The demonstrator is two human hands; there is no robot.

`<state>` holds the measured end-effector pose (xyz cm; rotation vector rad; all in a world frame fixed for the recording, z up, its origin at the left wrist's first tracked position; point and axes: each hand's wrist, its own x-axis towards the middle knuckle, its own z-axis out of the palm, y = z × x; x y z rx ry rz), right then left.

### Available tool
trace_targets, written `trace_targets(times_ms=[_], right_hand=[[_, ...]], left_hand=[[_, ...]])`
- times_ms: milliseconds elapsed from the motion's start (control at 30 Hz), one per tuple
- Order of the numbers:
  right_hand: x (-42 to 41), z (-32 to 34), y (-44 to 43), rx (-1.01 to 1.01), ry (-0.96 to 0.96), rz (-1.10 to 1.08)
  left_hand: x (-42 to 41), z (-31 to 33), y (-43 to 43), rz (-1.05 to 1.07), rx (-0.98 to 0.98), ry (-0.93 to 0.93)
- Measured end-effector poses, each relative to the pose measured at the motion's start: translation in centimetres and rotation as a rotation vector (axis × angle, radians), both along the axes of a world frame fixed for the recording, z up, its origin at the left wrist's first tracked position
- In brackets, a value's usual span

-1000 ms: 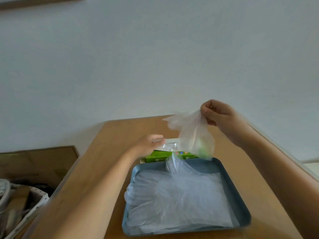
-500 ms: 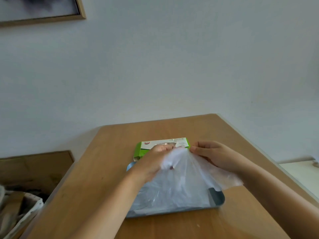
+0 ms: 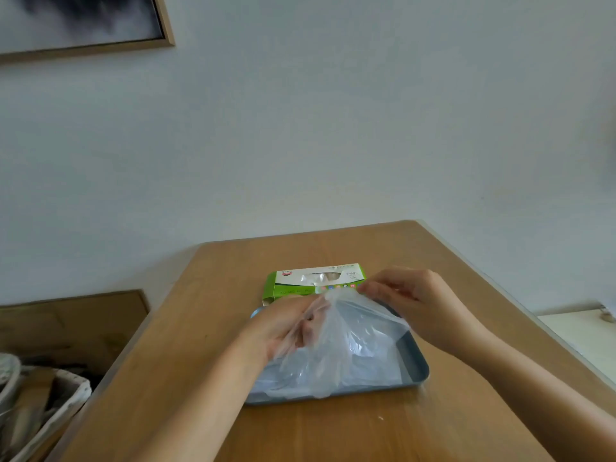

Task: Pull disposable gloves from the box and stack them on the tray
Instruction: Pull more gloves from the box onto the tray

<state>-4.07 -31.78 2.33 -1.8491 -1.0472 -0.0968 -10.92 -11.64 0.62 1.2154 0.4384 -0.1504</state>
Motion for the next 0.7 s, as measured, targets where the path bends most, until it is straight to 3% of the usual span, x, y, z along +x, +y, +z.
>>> trace_targets(times_ms=[100, 200, 267, 367, 467, 567, 633, 700], right_hand=[[0.4, -0.2, 1.1, 0.069, 0.2, -0.055], [0.3, -0.4, 1.9, 0.076, 0.289, -0.024], [0.2, -0.4, 1.8, -0.177, 0.251, 0.078], [-0.5, -1.5, 2.3, -0.519, 0.172, 0.176], [-0.4, -3.9, 3.8, -0.33, 0.229, 0.117], [-0.2, -4.7, 4.7, -0.12, 0.515, 0.121], [0.2, -4.3, 4.8, -0.106, 0.661, 0.078], [1.0, -3.7, 4.8, -0.211, 0.607, -0.052]], left_hand=[[-1.1, 0.1, 0.7, -0.091, 0.143, 0.056], [-1.8, 0.4, 1.8, -0.046, 0.005, 0.139], [-2.2, 0.5, 2.3, 0.005, -0.004, 0.144], [-2.7, 0.4, 2.8, 0.069, 0.204, 0.099], [-3.1, 0.3, 3.1, 0.069, 0.224, 0.108], [-3.0, -0.5, 4.2, 0.045, 0.297, 0.159], [-2.7, -0.9, 5.3, -0.043, 0.399, 0.215], [-2.5, -0.8, 6.4, -0.11, 0.557, 0.293]])
